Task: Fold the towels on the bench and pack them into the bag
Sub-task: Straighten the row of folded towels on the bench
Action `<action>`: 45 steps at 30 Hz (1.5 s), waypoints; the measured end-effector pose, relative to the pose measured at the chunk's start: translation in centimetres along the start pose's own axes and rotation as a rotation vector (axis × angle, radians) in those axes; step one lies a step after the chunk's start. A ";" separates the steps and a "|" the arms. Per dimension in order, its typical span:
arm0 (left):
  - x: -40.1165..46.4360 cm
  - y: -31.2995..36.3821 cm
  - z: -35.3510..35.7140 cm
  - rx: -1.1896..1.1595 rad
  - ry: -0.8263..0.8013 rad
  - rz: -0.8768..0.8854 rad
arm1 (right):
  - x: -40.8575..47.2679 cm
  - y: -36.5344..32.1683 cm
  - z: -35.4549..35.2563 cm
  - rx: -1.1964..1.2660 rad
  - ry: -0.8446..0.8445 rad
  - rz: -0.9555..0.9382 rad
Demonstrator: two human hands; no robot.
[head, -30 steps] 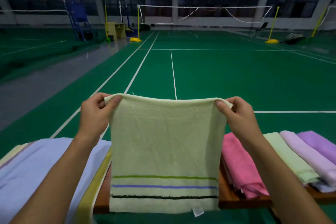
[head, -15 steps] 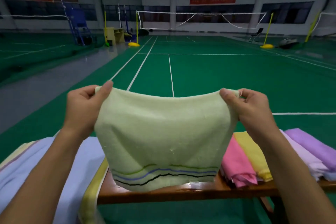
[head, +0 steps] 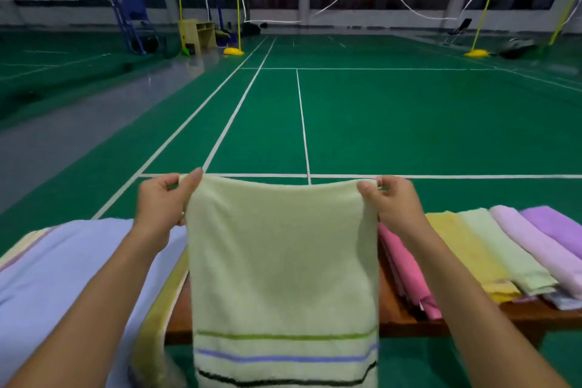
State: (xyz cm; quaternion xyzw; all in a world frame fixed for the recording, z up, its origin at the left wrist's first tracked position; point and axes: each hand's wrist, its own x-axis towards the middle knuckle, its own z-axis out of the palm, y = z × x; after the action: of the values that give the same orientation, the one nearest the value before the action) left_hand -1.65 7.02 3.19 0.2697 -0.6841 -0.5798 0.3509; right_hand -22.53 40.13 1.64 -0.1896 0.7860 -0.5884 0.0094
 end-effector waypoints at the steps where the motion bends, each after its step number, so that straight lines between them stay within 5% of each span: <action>1: 0.6 -1.3 0.7 0.000 0.020 -0.026 | 0.9 1.5 1.0 -0.058 0.009 -0.012; 7: 3.0 -7.9 3.6 0.095 0.029 -0.179 | 3.5 6.9 5.0 -0.239 0.188 0.061; 14: 5.0 -12.8 5.3 0.253 0.040 -0.189 | 4.9 10.9 8.6 -0.408 0.118 0.191; 25: 0.1 -11.3 4.5 0.443 -0.332 0.005 | -2.0 10.5 5.1 -0.664 -0.152 0.284; 30: -4.5 -9.8 4.7 0.431 -0.457 0.002 | -6.1 10.1 3.4 -0.678 -0.225 0.334; 36: -9.1 -10.1 5.5 0.732 -0.651 -0.015 | -7.7 9.5 2.6 -0.550 -0.395 0.415; 42: -9.7 -10.1 7.0 1.195 -0.534 0.126 | -8.2 8.8 2.4 -0.362 -0.456 0.338; 45: -10.1 -8.8 8.6 1.220 -0.538 0.249 | -8.3 8.3 2.7 -0.302 -0.489 0.277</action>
State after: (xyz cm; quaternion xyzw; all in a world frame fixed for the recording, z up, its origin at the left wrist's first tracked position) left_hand -2.68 18.47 -7.86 0.1850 -0.9782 -0.0922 0.0175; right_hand -16.61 42.20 -8.65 -0.2158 0.8573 -0.3952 0.2497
